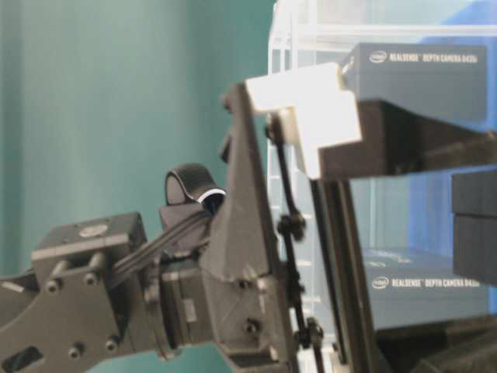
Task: Take the box out of the case with the left arm.
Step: 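Carry the box forward out of the case onto the table, then open the left gripper to release the box upright on the table, then withdraw the left gripper to the left side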
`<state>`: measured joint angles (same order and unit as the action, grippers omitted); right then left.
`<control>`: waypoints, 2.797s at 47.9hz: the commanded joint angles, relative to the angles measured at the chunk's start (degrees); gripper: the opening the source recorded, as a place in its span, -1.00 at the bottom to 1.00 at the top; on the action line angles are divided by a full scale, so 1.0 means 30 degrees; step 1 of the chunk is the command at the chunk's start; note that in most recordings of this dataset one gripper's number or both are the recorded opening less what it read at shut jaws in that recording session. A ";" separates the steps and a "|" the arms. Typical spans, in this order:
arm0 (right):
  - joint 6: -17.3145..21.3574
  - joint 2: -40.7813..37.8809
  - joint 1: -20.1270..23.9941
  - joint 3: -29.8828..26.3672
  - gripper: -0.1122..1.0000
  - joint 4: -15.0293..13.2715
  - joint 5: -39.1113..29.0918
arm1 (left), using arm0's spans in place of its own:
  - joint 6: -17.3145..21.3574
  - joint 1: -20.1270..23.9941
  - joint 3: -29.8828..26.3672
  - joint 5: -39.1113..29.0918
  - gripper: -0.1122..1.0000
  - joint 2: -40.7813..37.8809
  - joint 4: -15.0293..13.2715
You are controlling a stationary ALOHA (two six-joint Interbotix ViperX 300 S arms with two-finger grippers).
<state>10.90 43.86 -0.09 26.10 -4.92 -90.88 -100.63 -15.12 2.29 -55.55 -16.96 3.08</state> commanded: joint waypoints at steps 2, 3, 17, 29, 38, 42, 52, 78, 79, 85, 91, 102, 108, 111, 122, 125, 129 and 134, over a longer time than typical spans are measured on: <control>0.0000 -0.0059 -0.0029 -0.0322 -0.80 -0.0029 0.0000 | -0.0029 0.0029 -0.0439 0.0059 0.82 0.0439 0.0029; 0.0000 -0.0059 -0.0029 -0.0322 -0.80 -0.0029 0.0000 | -0.0029 0.0000 -0.0469 0.0059 0.81 0.0469 0.0029; 0.0000 -0.0059 -0.0029 -0.0322 -0.80 -0.0029 0.0000 | -0.0029 -0.0029 -0.1084 -0.0176 0.81 0.0557 0.0029; 0.0000 -0.0059 -0.0029 -0.0352 -0.80 -0.0029 0.0000 | 0.0059 0.0000 -0.3252 -0.3252 0.81 0.0615 0.0117; -0.0029 -0.0059 -0.0029 -0.0352 -0.80 -0.0029 0.0000 | 0.0381 0.0000 -0.5215 -0.4834 0.81 0.0586 0.0381; -0.0029 -0.0029 -0.0029 -0.0322 -0.80 -0.0029 -0.0029 | 0.0410 0.0029 -0.6152 -0.5654 0.80 0.0586 0.0410; -0.0029 0.0000 0.0000 -0.0352 -0.80 -0.0029 0.0000 | 0.0352 0.0146 -0.8584 -0.7910 0.80 0.0762 0.0791; 0.0000 0.0000 -0.0029 -0.0352 -0.80 0.0088 0.0000 | 0.0469 -0.0410 -0.9111 -0.9346 0.80 0.0996 0.1025; 0.0000 0.0000 0.0000 -0.0352 -0.80 0.0088 -0.0029 | 0.0469 -0.0469 -0.8936 -0.9375 0.80 0.1143 0.0996; 0.0000 0.0000 -0.0029 -0.0352 -0.80 0.0059 -0.0176 | 0.0146 -0.0879 -0.7295 -0.9434 0.80 0.2373 0.1025; 0.0029 0.0000 -0.0029 -0.0352 -0.80 0.0088 -0.0586 | -0.0498 -0.1172 -0.5156 -0.9346 0.80 0.4043 0.1025; 0.0029 -0.0088 -0.0029 -0.0322 -0.80 0.0088 -0.0996 | -0.0820 -0.1816 -0.1201 -0.9287 0.80 0.7002 0.1025; 0.0029 -0.0264 0.0000 -0.0293 -0.80 0.0088 -0.0996 | -0.0967 -0.2168 0.1289 -0.9170 0.80 0.8936 0.0996; 0.0029 -0.0381 -0.0029 -0.0264 -0.80 0.0088 -0.0996 | -0.1143 -0.2285 0.2402 -0.9023 0.80 0.9814 0.0996; 0.0000 -0.0703 0.0000 -0.0205 -0.80 0.0146 -0.0996 | -0.1729 -0.2930 0.5654 -0.8408 0.78 1.2715 0.1025; -0.0029 -0.0703 -0.0029 -0.0205 -0.80 0.0146 -0.0996 | -0.1729 -0.3164 0.6270 -0.8467 0.78 1.3301 0.0996; -0.0059 -0.0732 0.0000 -0.0205 -0.80 0.0117 -0.0967 | -0.1758 -0.3193 0.7002 -0.8467 0.78 1.4092 0.1025; -0.0059 -0.0732 -0.0029 -0.0117 -0.80 0.0146 -0.0967 | -0.1758 -0.3018 0.7324 -0.8467 0.78 1.4502 0.1289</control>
<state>10.72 41.84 -0.09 26.10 -4.66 -93.87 -106.08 -24.52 24.43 -81.04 25.05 6.24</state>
